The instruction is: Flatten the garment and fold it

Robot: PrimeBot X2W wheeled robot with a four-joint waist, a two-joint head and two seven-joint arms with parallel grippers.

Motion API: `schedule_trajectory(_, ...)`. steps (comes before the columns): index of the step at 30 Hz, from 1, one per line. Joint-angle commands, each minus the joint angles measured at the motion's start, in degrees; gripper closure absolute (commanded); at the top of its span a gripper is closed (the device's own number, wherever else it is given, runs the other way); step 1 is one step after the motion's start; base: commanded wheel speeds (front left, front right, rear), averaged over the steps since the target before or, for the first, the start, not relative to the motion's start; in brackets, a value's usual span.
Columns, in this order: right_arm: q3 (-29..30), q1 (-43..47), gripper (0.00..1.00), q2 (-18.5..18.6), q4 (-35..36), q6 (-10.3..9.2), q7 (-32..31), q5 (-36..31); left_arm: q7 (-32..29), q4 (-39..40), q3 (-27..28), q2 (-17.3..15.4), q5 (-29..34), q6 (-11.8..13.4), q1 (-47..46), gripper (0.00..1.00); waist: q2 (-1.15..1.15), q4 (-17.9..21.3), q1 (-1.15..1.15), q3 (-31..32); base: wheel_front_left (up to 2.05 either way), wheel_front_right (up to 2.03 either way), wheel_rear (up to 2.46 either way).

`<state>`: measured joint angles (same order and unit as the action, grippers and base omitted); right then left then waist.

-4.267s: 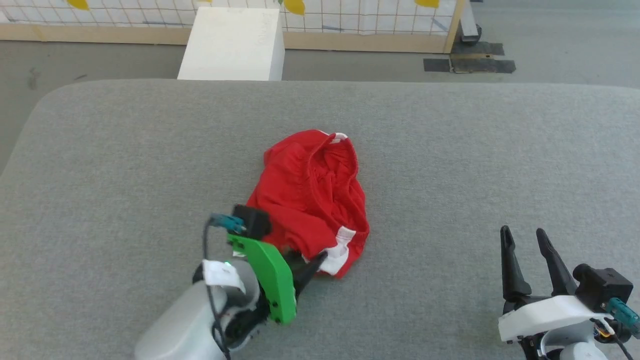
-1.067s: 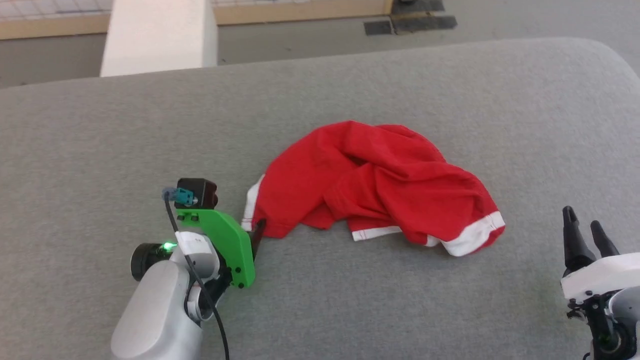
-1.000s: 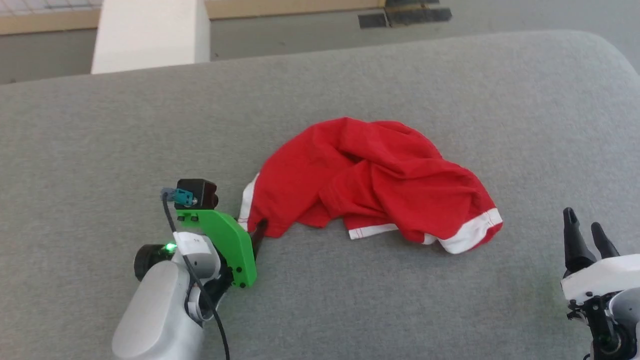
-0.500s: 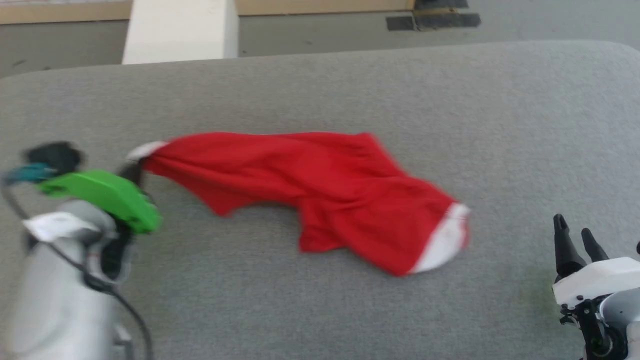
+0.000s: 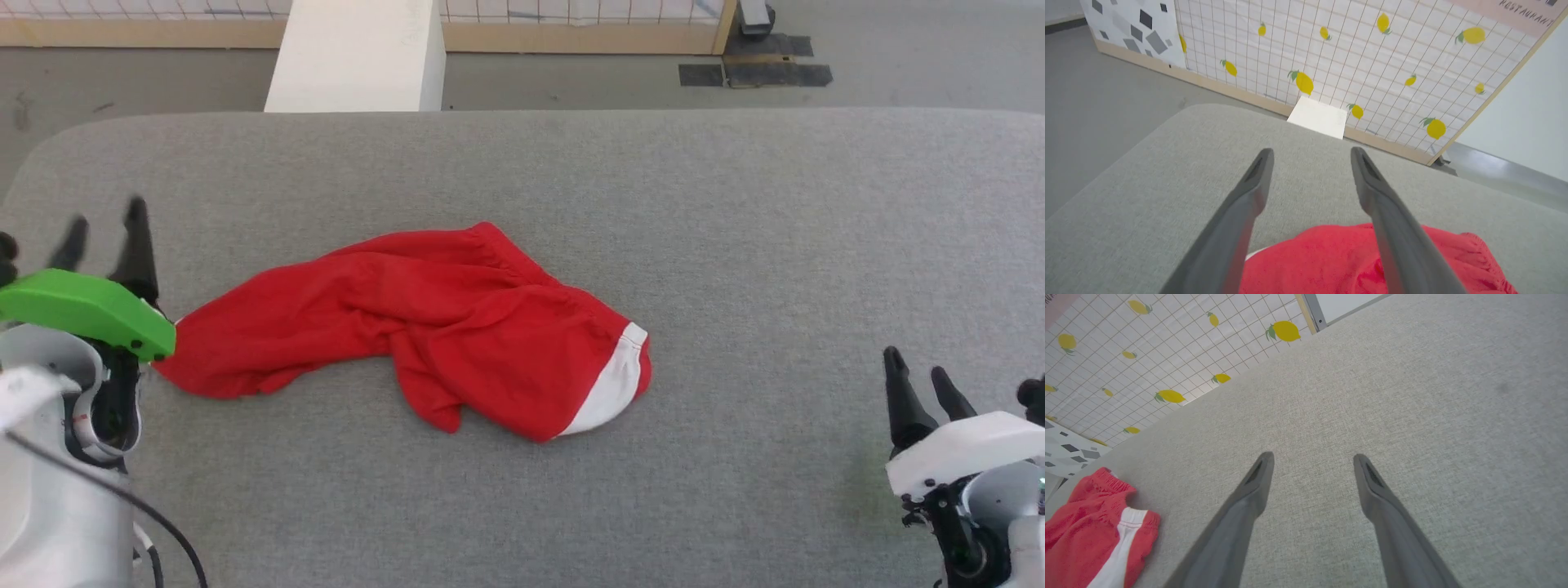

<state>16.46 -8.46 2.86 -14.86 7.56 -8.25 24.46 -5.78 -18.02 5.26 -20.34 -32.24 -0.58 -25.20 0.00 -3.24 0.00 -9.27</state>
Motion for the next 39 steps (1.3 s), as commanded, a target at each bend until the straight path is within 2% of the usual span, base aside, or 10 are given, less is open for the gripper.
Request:
schedule_trajectory(1, -0.9, 0.1, 0.0, 0.0, 0.8, -0.08, -0.5, -0.7, 4.8, 1.8, 0.3, 0.4, 1.8, -0.6, 1.6, 0.0, 0.0, -0.4, 0.0, 0.7, 0.0, 0.0, 0.0)
schedule_trajectory(5, -5.2, -0.4, 0.0, 0.0, 3.0, -0.08, -2.9, -2.9, 15.7, 6.3, -1.0, 2.8, 5.8, -0.5, 8.8, 0.0, 0.0, -1.6, 0.0, 1.4, 0.0, 0.0, 0.0)
schedule_trajectory(7, -8.0, -1.3, 0.0, 0.0, 3.9, -0.08, -5.2, -4.5, 18.0, 7.8, -2.4, 4.4, 7.2, -0.6, 12.6, 0.0, 0.0, -2.2, 0.0, 1.4, 0.0, 0.0, 0.0)
schedule_trajectory(17, -24.3, -12.6, 0.0, 0.0, -1.7, -0.08, -20.2, -12.8, 19.9, 8.6, -7.6, 10.6, 8.7, -0.6, 20.6, 0.0, 0.0, -5.8, 0.0, -1.2, 0.0, 0.0, 0.0)
schedule_trajectory(21, -26.9, -17.2, 0.0, 0.0, -7.2, -0.08, -25.1, -17.6, 20.1, 7.3, -8.5, 11.7, 8.2, -1.3, 19.9, 0.0, 0.0, -7.2, 0.0, -2.7, 0.0, 0.0, 0.0)
schedule_trajectory(27, -28.2, -20.2, 0.0, 0.0, -13.2, -0.08, -26.9, -19.0, 20.3, 5.3, -9.4, 12.4, 7.5, -2.6, 17.9, 0.0, 0.0, -8.9, 0.0, -4.0, 0.0, 0.0, 0.0)
schedule_trajectory(29, -28.4, -20.5, 0.75, 0.0, -14.0, -0.08, -26.4, -17.9, 20.3, 4.7, -9.5, 12.4, 7.4, -2.8, 17.4, 0.0, 0.0, -9.0, 0.0, -4.1, 0.0, 0.0, 0.0)
schedule_trajectory(30, -28.6, -20.6, 1.0, 0.0, -14.0, -0.08, -25.6, -16.6, 20.4, 4.5, -9.5, 12.4, 7.4, -2.9, 17.3, 0.0, 0.0, -9.0, 0.0, -4.1, 0.0, 0.0, 0.0)
schedule_trajectory(34, -26.4, -21.3, 1.0, 0.0, -12.3, -0.08, -20.6, -9.9, 20.4, 4.0, -9.4, 12.1, 7.2, -3.1, 17.3, 0.0, 0.0, -8.0, 0.0, -3.4, 0.0, 0.0, 0.0)
schedule_trajectory(39, -13.7, -20.2, 1.0, 0.0, -9.1, -0.08, -16.0, -8.7, 20.0, 3.6, -10.0, 12.1, 6.6, -3.6, 17.4, 0.0, 0.0, -6.7, 0.0, -2.3, 0.0, 0.0, 0.0)
